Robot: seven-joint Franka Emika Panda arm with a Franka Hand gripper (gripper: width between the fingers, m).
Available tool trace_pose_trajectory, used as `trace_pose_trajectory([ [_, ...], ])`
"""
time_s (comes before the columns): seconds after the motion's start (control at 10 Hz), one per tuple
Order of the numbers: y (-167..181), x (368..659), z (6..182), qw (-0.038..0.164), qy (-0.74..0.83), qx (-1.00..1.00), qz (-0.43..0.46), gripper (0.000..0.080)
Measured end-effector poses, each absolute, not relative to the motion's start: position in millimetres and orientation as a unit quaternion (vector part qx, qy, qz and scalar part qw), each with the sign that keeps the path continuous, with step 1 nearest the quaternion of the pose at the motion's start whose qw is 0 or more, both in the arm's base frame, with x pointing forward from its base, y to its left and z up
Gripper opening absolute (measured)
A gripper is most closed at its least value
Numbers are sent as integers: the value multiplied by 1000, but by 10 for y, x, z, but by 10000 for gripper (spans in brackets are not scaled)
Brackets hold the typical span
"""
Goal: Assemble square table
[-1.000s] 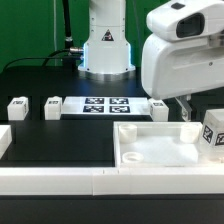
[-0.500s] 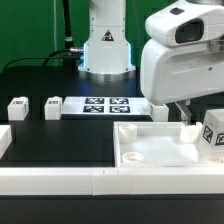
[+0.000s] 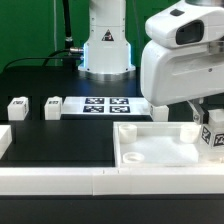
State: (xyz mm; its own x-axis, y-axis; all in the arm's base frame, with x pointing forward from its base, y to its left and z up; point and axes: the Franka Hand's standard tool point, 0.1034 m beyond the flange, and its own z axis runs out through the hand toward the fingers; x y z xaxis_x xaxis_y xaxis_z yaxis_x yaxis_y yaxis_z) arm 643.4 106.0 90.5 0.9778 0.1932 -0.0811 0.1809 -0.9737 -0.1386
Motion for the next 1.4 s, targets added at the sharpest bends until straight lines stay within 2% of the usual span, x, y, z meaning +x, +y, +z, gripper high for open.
trace_pose_trajectory([
  [0.2,1034,6438,904,70,-65,-994,47,287],
  [0.5,1010,6423,901,80,61,-994,33,287],
  [0.8,986,6391,899,103,225,-969,14,288],
  [1.2,1010,6387,901,103,344,-933,27,288],
  [1.3,1003,6375,898,118,409,-904,30,288],
  [1.4,1021,6351,896,123,453,-882,37,288],
])
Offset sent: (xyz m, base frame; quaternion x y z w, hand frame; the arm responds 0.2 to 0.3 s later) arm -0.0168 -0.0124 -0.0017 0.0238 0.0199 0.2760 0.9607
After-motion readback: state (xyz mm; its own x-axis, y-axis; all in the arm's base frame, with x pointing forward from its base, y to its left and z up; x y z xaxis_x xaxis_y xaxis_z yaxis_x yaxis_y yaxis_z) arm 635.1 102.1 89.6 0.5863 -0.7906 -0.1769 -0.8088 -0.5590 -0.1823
